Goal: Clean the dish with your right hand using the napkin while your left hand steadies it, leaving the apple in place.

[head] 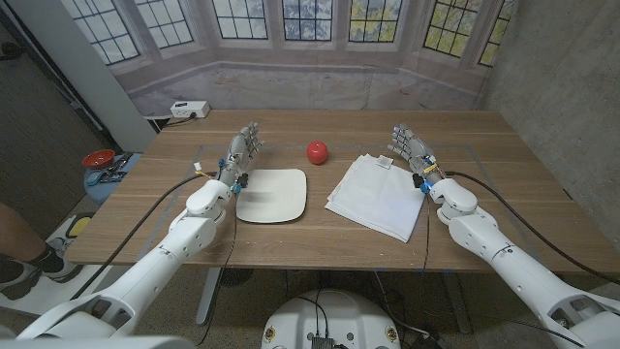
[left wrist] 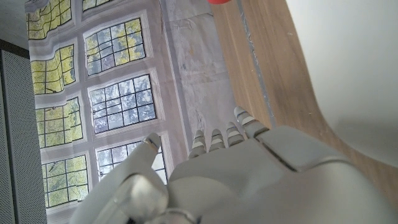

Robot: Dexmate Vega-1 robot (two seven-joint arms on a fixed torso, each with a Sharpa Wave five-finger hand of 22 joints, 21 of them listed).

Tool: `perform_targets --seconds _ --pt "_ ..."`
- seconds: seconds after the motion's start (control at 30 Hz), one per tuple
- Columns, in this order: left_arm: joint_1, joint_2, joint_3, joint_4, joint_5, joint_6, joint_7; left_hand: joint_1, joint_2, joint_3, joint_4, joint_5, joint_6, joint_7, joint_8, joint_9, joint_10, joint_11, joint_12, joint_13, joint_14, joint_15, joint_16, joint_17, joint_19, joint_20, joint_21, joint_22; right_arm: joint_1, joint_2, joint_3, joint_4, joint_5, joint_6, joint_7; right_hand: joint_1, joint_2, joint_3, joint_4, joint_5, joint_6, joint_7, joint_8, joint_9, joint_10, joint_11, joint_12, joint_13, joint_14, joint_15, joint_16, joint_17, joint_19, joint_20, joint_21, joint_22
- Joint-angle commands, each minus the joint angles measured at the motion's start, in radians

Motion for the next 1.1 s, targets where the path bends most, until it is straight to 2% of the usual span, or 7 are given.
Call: perform_targets --seconds 0.03,0.37,0.63,0.9,1.1 --pt "0.043 0.013 -0.005 0.001 -0.017 -0.028 -0.037 0.011 0.009 0.008 0.000 0.004 -0.001 0.003 0.003 0.003 -0.006 0.001 0.007 0.005 0.002 0.008 0.006 0.002 0.010 0.000 0.004 0.004 -0.095 -0.024 -0.011 -0.148 -0.040 -0.044 -0.104 0.009 0.002 0.011 -0.004 0.005 0.006 -0.003 0.006 0.005 0.006 0.000 0.005 0.001 0.006 0.002 0.005 0.002 0.008 -0.005 0.002 0.004" --pt "0.038 0.024 -0.011 0.008 -0.022 -0.036 -0.060 0.013 0.008 0.011 -0.002 0.003 0.001 0.003 0.002 0.003 -0.004 0.002 0.007 0.005 0.002 0.009 0.006 0.002 0.011 0.001 0.003 0.004 -0.137 -0.050 -0.003 -0.215 -0.067 -0.049 -0.142 0.007 0.001 0.014 -0.007 0.002 0.001 -0.004 0.002 0.005 0.001 -0.002 0.002 0.001 0.000 0.003 0.004 -0.004 0.009 -0.004 -0.007 0.004" --pt "0.036 0.039 -0.014 0.007 -0.023 -0.033 -0.077 0.014 0.007 0.014 -0.003 0.002 0.003 0.003 0.001 0.003 -0.003 0.001 0.006 0.005 0.002 0.009 0.005 0.002 0.011 0.001 0.003 0.004 -0.141 -0.070 -0.007 -0.261 -0.103 -0.069 -0.163 0.007 0.000 0.017 -0.010 0.001 -0.001 -0.004 0.001 0.005 -0.001 -0.004 0.001 0.001 -0.001 0.003 0.004 -0.007 0.009 -0.004 -0.012 0.004" --pt "0.014 0.039 -0.009 0.033 -0.021 -0.036 -0.101 0.015 0.005 0.016 -0.004 0.001 0.004 0.002 0.000 0.003 -0.003 0.002 0.005 0.005 0.001 0.009 0.005 0.002 0.010 0.001 0.002 0.004 -0.135 -0.088 -0.014 -0.290 -0.141 -0.091 -0.175 0.009 -0.004 0.020 -0.017 0.000 -0.004 -0.005 0.000 0.005 -0.004 0.001 0.001 0.001 -0.004 0.003 0.003 -0.012 0.010 -0.004 -0.019 0.004" --pt "0.007 0.035 -0.004 0.039 -0.013 -0.037 -0.099 0.016 0.005 0.017 -0.005 0.001 0.002 0.001 -0.001 0.003 -0.003 0.002 0.005 0.005 0.001 0.009 0.005 0.002 0.010 0.001 0.002 0.004 -0.138 -0.101 -0.017 -0.310 -0.173 -0.098 -0.188 0.009 -0.006 0.022 -0.020 -0.002 -0.004 -0.005 -0.001 0.005 -0.005 -0.005 0.001 0.001 -0.007 0.003 0.002 -0.016 0.010 -0.003 -0.025 0.004"
